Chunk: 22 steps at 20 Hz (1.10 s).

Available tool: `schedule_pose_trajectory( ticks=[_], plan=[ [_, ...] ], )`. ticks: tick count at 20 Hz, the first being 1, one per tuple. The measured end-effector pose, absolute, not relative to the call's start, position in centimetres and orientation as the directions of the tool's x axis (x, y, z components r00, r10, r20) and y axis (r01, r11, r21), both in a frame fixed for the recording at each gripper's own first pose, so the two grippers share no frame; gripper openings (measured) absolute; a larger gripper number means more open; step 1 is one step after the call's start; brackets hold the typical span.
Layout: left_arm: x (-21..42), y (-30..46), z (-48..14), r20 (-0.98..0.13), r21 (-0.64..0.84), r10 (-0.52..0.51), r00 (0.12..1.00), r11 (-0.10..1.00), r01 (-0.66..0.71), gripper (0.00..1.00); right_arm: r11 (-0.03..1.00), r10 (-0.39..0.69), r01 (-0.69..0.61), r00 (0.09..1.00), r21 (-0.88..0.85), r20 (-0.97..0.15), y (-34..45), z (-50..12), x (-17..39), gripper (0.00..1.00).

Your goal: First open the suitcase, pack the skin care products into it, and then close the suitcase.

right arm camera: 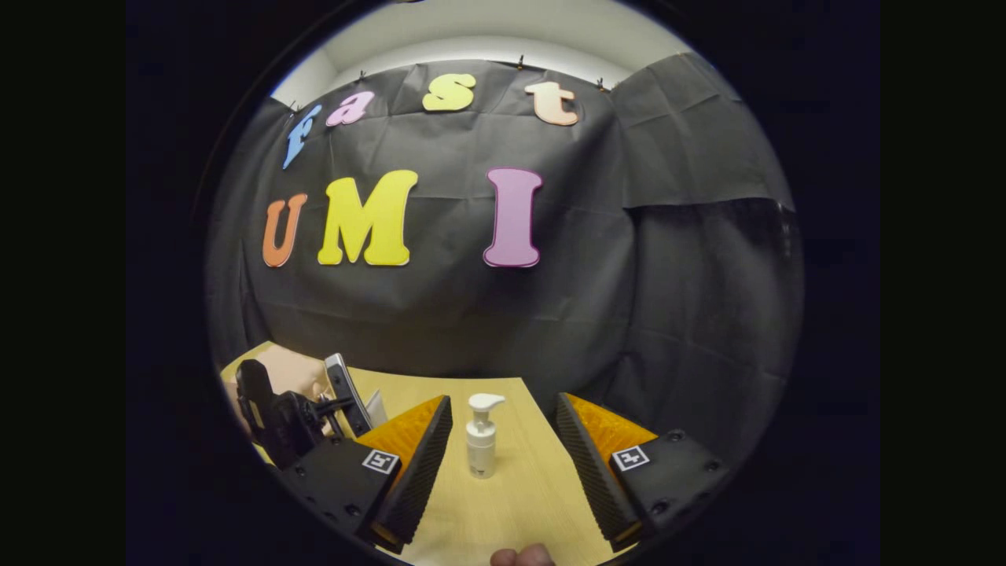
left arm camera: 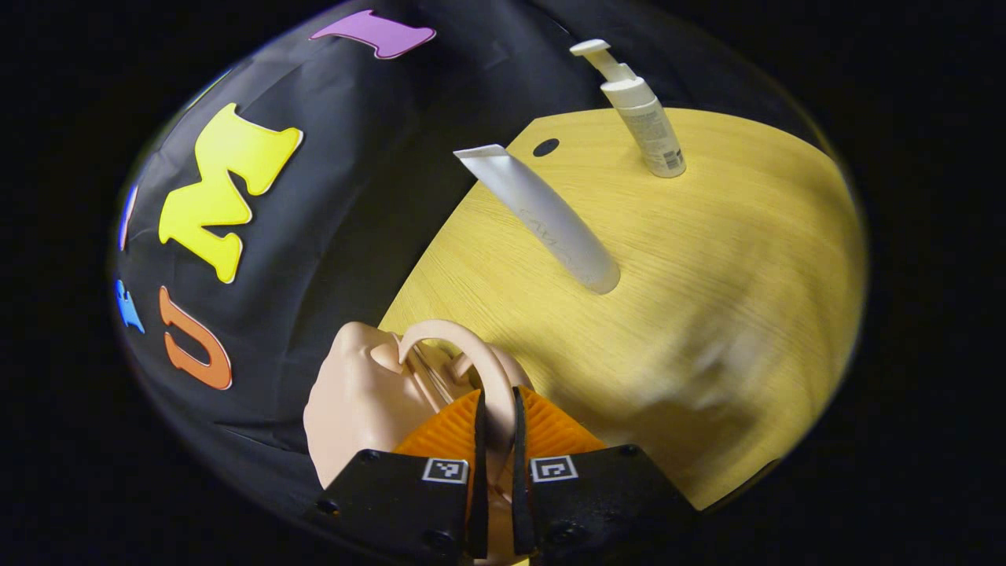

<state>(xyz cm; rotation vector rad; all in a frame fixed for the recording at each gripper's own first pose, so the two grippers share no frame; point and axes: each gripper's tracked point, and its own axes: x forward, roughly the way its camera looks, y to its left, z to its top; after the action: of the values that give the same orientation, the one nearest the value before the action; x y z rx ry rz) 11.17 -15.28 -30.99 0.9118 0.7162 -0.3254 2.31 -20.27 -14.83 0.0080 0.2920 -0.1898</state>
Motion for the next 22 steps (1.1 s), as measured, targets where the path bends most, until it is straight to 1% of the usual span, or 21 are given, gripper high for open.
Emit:
schedule_pose_trajectory(
  ticks=[1, 2, 4, 5, 6, 7, 8, 9, 13, 14, 16, 20, 22],
  plan=[
    [11.1, -15.3, -30.3, -0.682, 0.594, 0.027, 0.731, 0.603, 0.532, 0.11, 0.982, -0.186, 0.188, 0.941, -0.021, -0.284, -20.3, -14.7, 2.3, 0.8],
    [11.2, -15.3, -29.8, -0.672, 0.589, 0.02, 0.74, 0.62, 0.518, 0.08, 0.982, -0.187, 0.189, 0.942, -0.021, -0.28, -20.2, -14.4, 2.3, 0.8],
    [11.1, -14.8, -28.3, -0.652, 0.585, 0.021, 0.758, 0.649, 0.485, 0.07, 0.983, -0.183, 0.185, 0.945, -0.019, -0.27, -19.8, -13.7, 2.3, 0.8],
    [11.2, -14.5, -27.2, -0.638, 0.575, 0.009, 0.77, 0.671, 0.468, 0.07, 0.984, -0.179, 0.18, 0.948, -0.021, -0.263, -19.5, -13.4, 2.4, 0.77],
    [11.3, -14.1, -26.2, -0.626, 0.565, 0.003, 0.779, 0.691, 0.451, 0.06, 0.985, -0.172, 0.171, 0.952, -0.024, -0.255, -19.1, -12.9, 2.5, 0.77],
    [11.4, -13.9, -25.1, -0.61, 0.555, -0.004, 0.792, 0.711, 0.431, 0.06, 0.986, -0.166, 0.164, 0.955, -0.029, -0.247, -18.7, -12.6, 2.6, 0.8],
    [11.4, -13.5, -23.7, -0.592, 0.547, -0.007, 0.806, 0.731, 0.409, 0.05, 0.987, -0.16, 0.157, 0.958, -0.032, -0.238, -18.2, -12.1, 2.6, 0.77],
    [11.4, -13.2, -22.5, -0.576, 0.537, -0.011, 0.818, 0.75, 0.388, 0.04, 0.988, -0.155, 0.151, 0.961, -0.037, -0.229, -17.8, -11.6, 2.8, 0.8],
    [11.3, -10.0, -16.4, -0.472, 0.499, -0.008, 0.881, 0.822, 0.275, 0.03, 0.994, -0.109, 0.103, 0.979, -0.044, -0.174, -14.7, -8.3, 3.7, 0.8],
    [11.3, -8.6, -14.4, -0.435, 0.466, -0.014, 0.9, 0.852, 0.238, 0.03, 0.995, -0.093, 0.086, 0.983, -0.048, -0.158, -13.7, -7.3, 3.9, 0.78],
    [10.1, -4.9, -11.0, -0.374, 0.36, -0.011, 0.927, 0.92, 0.156, 0.03, 0.998, -0.058, 0.052, 0.988, -0.044, -0.143, -11.6, -6.0, 4.3, 0.8],
    [7.7, 0.2, -3.3, -0.27, 0.214, 0.036, 0.962, 0.977, 0.023, 0.03, 0.998, 0.012, -0.021, 0.991, -0.064, -0.13, -7.3, -4.0, 4.7, 0.79],
    [5.9, 3.6, -1.1, -0.237, 0.169, 0.077, 0.968, 0.985, -0.036, 0.02, 0.997, 0.034, -0.043, 0.991, -0.069, -0.13, -5.6, -3.4, 4.7, 0.79]
  ],
)
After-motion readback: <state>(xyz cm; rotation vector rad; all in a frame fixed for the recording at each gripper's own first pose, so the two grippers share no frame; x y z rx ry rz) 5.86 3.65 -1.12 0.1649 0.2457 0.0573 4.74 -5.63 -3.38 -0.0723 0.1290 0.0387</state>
